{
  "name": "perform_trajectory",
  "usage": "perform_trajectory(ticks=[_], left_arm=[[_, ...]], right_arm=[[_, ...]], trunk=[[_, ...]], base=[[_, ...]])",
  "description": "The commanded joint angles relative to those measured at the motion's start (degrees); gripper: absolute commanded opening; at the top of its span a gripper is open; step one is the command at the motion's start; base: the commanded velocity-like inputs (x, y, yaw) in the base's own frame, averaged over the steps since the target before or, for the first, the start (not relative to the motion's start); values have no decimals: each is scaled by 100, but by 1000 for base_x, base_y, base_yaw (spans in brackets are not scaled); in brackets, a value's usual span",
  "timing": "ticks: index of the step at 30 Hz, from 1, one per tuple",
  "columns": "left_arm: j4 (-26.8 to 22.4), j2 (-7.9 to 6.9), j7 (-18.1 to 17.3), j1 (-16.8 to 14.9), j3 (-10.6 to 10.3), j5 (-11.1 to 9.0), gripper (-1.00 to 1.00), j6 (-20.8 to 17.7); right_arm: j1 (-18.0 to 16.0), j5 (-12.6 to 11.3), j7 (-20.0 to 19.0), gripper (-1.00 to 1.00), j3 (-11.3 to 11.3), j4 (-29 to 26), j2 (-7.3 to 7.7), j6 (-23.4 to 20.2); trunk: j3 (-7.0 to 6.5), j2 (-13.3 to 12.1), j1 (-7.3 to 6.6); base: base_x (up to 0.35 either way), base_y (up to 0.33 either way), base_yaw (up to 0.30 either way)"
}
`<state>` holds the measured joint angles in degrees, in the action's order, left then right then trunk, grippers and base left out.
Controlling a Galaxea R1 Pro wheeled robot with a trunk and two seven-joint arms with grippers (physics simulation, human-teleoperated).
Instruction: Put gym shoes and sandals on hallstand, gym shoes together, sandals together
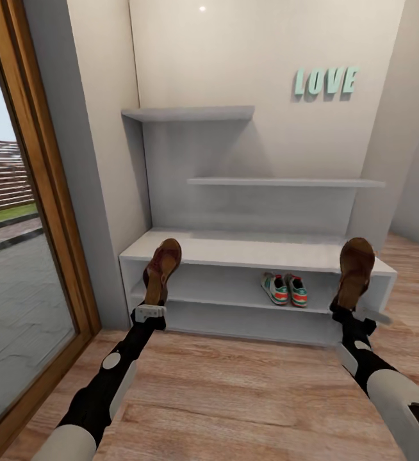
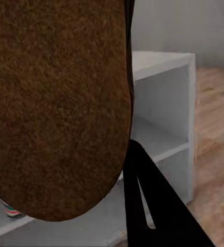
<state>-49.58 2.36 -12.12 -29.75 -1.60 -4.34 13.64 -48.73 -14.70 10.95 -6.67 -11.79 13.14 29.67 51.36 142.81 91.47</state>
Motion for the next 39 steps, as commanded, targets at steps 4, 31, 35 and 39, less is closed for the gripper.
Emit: perform_trajectory(ticks=[4, 31, 35, 39], left_arm=[[209, -2, -27, -4, 1, -32, -100, 8], [842, 66, 422, -102, 1, 29, -100, -2053], [861, 175, 1213, -148, 1, 45, -100, -2496], [862, 237, 1636, -158, 1, 52, -100, -2644]], right_arm=[[-4, -489, -20, -100, -73, 510, 893, 13], [-4, -1804, -2672, -100, -105, 809, 4000, -5133], [-4, -1801, -2667, -100, -101, 809, 4003, -5137], [-4, -1800, -2662, -100, -93, 809, 4003, -5134]], trunk=[[5, 3, -2], [5, 3, -2], [5, 3, -2], [5, 3, -2]], base=[[0, 0, 0], [0, 0, 0], [0, 0, 0], [0, 0, 0]])
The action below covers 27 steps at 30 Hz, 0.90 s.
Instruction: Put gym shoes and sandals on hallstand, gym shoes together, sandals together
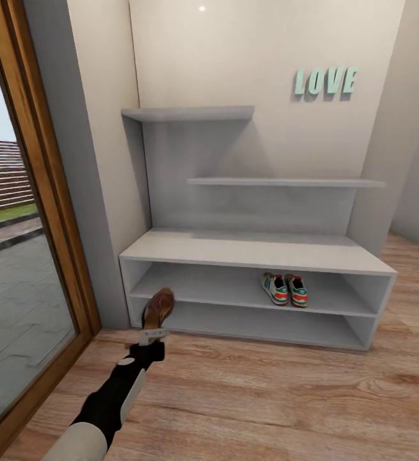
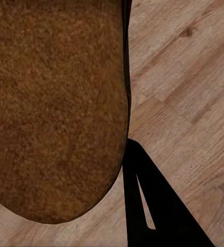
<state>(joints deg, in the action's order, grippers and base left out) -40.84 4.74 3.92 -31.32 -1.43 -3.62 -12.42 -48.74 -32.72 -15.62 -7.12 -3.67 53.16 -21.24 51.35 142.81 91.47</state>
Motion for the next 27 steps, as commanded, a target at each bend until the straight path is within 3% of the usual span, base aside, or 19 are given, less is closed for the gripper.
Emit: perform_trajectory(ticks=[1, 5, 10, 21, 27], left_arm=[[-12, 11, 76, -2, -16, -19, -100, -51], [-11, 64, 204, -5, -22, -17, -100, -85], [-176, 82, 206, 16, -105, -17, -100, 91], [-248, 79, 197, 46, -154, -16, -100, 454], [-233, 79, 197, 47, -156, -16, -100, 662]], right_arm=[[-4, 1, -4, -100, -47, -2, 2, -39], [-4, 2, 3, -100, -45, -2, 2, -31], [-28, 1, 51, -100, -70, 104, 156, 6], [-28, 2, 62, -100, -70, 98, 121, 0], [-30, 1, 116, -100, -69, 148, 296, -2]], trunk=[[6, 3, -1], [6, 3, -1], [6, 3, -1], [6, 3, -1], [6, 3, -1]], base=[[0, 0, 0], [0, 0, 0], [0, 0, 0], [0, 0, 0], [0, 0, 0]])
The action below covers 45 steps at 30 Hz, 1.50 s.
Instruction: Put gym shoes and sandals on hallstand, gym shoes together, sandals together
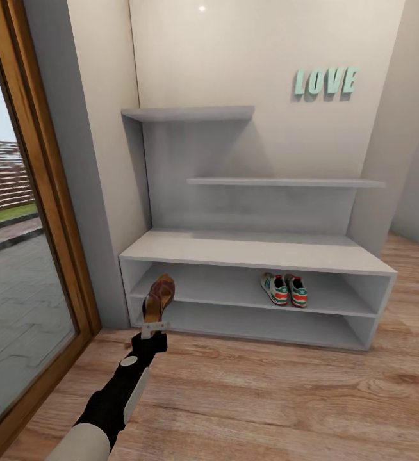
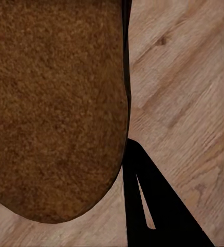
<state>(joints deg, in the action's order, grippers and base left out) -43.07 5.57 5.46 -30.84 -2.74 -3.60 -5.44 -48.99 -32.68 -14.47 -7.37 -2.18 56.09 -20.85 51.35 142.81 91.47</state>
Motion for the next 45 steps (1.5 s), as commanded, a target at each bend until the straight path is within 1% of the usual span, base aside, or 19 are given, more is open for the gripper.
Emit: perform_trajectory(ticks=[1, 5, 11, 12, 13, 14, 15, 18, 22, 25, 31, 45], left_arm=[[-10, -4, 43, -1, -25, -18, -100, -2], [2, -4, 43, -1, -19, -23, -100, 113], [8, -4, 43, -1, -16, -27, -100, 106], [8, -4, 43, -1, -16, -27, -100, 105], [8, -4, 43, -1, -16, -27, -100, 105], [9, -4, 43, -1, -16, -27, -100, 105], [9, -4, 43, -1, -16, -27, -100, 105], [9, -4, 43, -1, -16, -27, -100, 104], [9, -4, 43, -1, -16, -27, -100, 104], [12, -4, 43, -1, -16, -27, -100, 104], [17, -4, 43, -1, -23, -27, -100, 105], [17, 3, 43, -1, -29, -19, -100, 104]], right_arm=[[-5, -2, 23, -100, -42, 32, 35, -43], [-2, -9, 115, -100, -44, 120, 165, -45], [-3, -18, 252, -100, -45, 135, 360, -42], [-3, -18, 1855, -100, -45, 141, 1040, -42], [-4, -19, 1865, -100, -45, 142, 1073, -42], [-2, -22, 1879, -100, -45, 144, 1141, -42], [-3, -23, 1884, -100, -45, 145, 1172, -42], [-3, -28, 1899, -100, -45, 162, 1329, -42], [-5, -34, 1903, -100, -45, 290, 1487, -42], [-5, -36, 1904, -100, -45, 347, 1642, -42], [-5, -37, 1904, -100, -45, 365, 1707, -42], [-3, -37, 1904, -100, -41, 367, 1713, -42]], trunk=[[6, 3, -1], [6, 3, -1], [6, 3, -1], [6, 3, -1], [6, 3, -1], [6, 3, -1], [6, 3, -1], [6, 3, -1], [6, 3, -1], [6, 3, -1], [6, 3, -1], [6, 3, -1]], base=[[0, 0, 0], [0, 0, 0], [0, 0, 0], [0, 0, 0], [0, 0, 0], [0, 0, 0], [0, 0, 0], [0, 0, 0], [0, 0, 0], [0, 0, 0], [0, 0, 0], [0, 0, 0]])
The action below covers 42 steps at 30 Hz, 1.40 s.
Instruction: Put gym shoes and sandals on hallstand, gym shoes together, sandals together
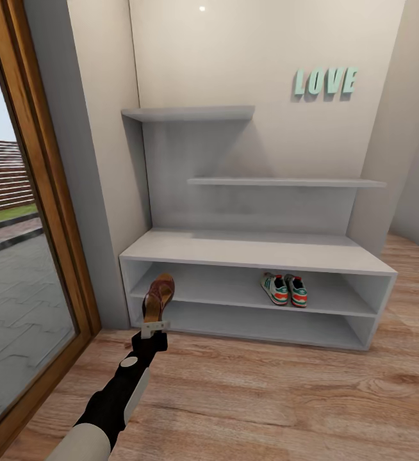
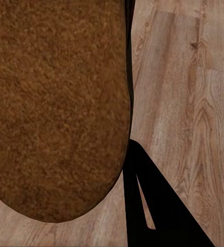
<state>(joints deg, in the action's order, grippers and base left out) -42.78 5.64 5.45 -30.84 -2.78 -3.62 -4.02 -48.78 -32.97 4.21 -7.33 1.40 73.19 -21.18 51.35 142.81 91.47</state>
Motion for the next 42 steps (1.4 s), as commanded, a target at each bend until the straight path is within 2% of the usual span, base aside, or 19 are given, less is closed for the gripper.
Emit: perform_trajectory(ticks=[1, 9, 42], left_arm=[[-11, -3, 44, -1, -36, -17, -100, -38], [-11, -2, 44, -1, -132, -24, -100, -38], [42, -2, 44, -1, -144, -25, -100, -38]], right_arm=[[-24, -7, 36, -100, -44, 10, 2, -9], [-24, -7, 36, -100, -46, 10, 2, -9], [-23, -7, 36, -100, -42, 10, 2, -11]], trunk=[[6, 3, -1], [180, 51, 36], [1216, 95, 121]], base=[[0, 0, 0], [0, 0, 0], [0, 0, 0]])
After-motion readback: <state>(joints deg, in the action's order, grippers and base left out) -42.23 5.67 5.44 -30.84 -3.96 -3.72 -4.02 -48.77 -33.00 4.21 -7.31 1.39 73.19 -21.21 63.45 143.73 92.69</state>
